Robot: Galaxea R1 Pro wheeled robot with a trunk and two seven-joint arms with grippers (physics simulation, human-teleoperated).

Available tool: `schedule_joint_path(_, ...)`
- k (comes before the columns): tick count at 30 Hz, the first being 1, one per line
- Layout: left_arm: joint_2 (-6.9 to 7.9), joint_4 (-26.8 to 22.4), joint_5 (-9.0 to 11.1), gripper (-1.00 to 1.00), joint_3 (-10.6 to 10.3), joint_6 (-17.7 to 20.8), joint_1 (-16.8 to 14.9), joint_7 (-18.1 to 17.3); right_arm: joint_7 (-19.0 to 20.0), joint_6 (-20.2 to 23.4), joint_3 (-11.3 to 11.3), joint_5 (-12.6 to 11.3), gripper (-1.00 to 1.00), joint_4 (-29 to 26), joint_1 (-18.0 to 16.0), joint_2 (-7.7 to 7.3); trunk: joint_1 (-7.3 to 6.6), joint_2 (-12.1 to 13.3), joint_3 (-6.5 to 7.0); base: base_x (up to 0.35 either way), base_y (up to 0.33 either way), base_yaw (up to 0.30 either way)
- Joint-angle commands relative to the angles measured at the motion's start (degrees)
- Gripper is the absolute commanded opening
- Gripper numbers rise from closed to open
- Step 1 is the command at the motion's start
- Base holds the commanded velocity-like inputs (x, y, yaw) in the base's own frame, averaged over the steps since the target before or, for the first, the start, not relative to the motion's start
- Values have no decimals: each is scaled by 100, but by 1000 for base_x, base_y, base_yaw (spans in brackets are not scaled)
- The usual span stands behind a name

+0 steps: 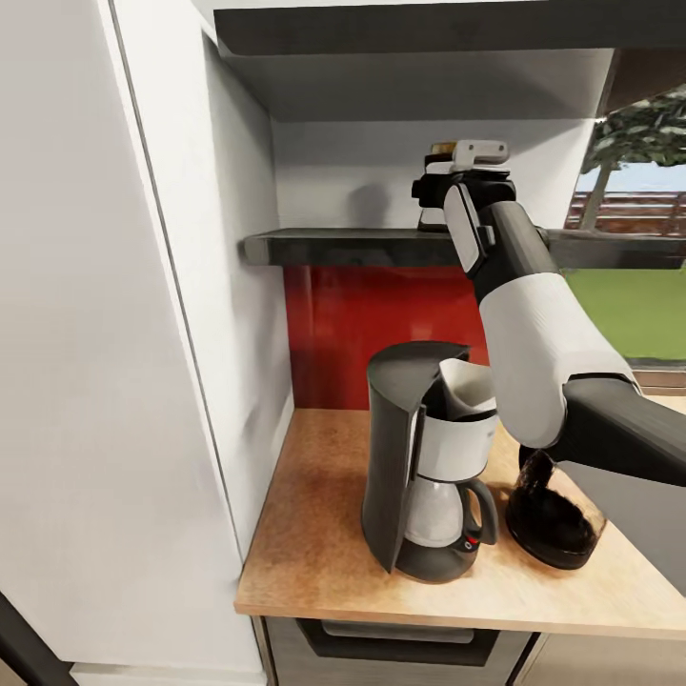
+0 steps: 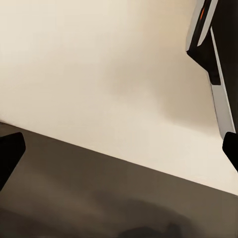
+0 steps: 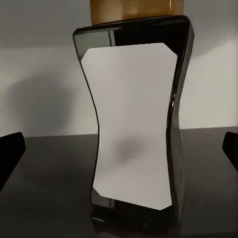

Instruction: Set up a coffee station on the kitchen countertop: keep the coffee maker on the countertop, move the bottle of coffee from the kitchen shelf to the counter next to the coffee maker, place a paper coffee filter on top of the coffee maker, put the saucer next to the coffee maker with the coffee cup on the saucer, and place the electric kettle next to the coffee maker.

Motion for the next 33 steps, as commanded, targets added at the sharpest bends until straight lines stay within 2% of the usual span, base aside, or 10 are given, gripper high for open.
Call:
schedule_joint_path(1,1,-1,-61,100,45,9,-3,13,13,31,-24,48,100,-5,-6,7,4,-12,-12,0,-5,0)
schedule_joint_path(15,-1,-1,-70,100,45,17,5,8,13,31,-24,50,100,21,-5,7,4,-12,-12,69,0,0)
schedule_joint_path(22,-1,-1,-70,100,45,16,6,8,13,31,-24,51,100,21,-5,7,4,-12,-12,184,0,0)
schedule_joint_path(33,-27,-1,-70,100,45,19,6,7,21,31,-24,57,100,21,2,7,4,-12,-12,26,0,0)
